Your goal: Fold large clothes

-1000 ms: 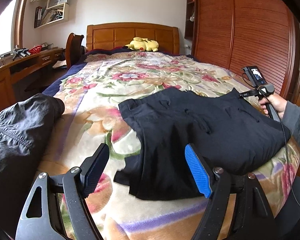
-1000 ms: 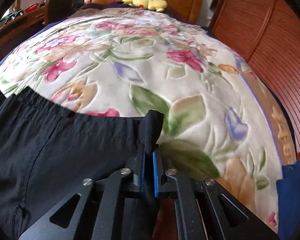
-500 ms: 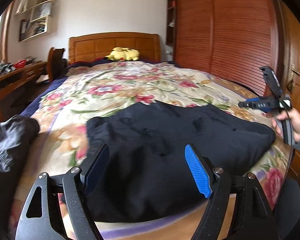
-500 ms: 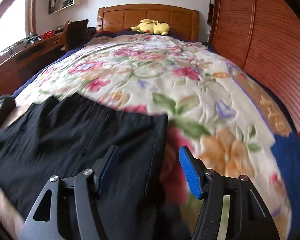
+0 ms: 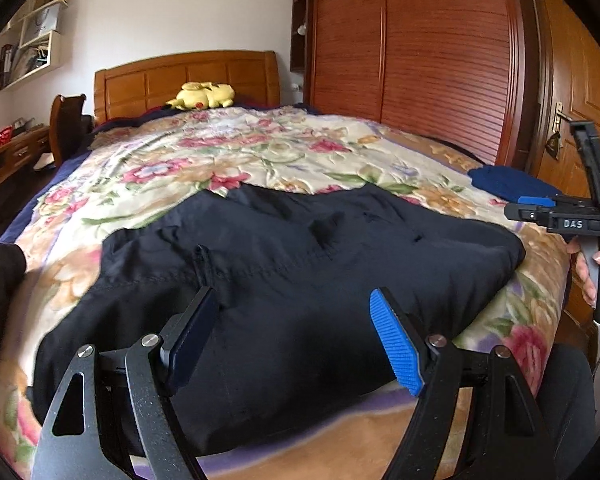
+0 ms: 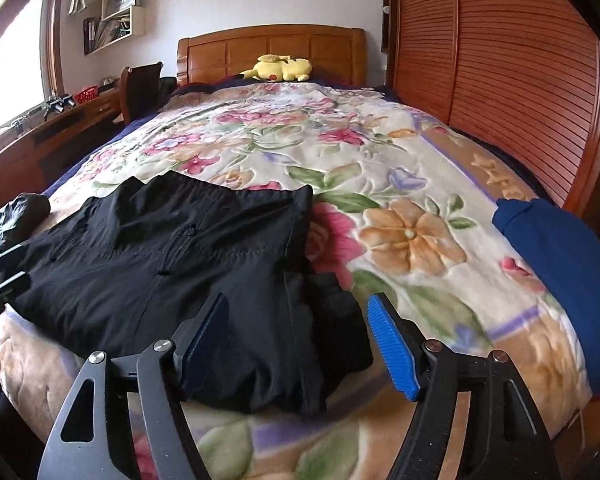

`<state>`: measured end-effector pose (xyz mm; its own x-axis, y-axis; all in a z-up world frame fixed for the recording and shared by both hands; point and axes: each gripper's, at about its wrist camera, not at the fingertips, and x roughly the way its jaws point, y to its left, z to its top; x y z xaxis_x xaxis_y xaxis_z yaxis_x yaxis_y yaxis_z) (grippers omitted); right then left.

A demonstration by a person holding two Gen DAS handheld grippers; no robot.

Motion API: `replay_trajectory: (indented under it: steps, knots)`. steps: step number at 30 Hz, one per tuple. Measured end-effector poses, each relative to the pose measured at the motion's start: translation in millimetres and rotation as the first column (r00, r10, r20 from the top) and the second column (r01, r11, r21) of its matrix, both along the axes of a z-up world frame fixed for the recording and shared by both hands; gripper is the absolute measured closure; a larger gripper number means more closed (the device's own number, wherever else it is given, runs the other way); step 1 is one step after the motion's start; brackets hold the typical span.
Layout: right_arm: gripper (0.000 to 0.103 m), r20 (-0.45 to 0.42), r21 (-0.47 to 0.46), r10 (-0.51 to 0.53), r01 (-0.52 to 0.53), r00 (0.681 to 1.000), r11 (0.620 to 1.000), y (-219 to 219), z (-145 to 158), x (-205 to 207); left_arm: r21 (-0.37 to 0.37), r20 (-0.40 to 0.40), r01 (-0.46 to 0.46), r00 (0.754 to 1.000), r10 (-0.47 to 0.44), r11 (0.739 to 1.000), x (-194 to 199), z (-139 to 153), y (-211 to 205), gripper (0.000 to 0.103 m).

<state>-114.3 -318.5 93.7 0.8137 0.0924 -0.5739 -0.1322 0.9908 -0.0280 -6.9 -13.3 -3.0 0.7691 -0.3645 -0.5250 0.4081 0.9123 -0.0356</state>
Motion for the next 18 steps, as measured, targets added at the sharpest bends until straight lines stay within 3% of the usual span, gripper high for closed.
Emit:
replay_trajectory:
  steps: [18]
  knots:
    - [0.019, -0.113, 0.034, -0.087, 0.091, 0.990, 0.995, -0.1, -47.6, 31.6, 0.073, -0.086, 0.047, 0.995, -0.041, 0.996, 6.7, -28.1, -17.6, 0.024]
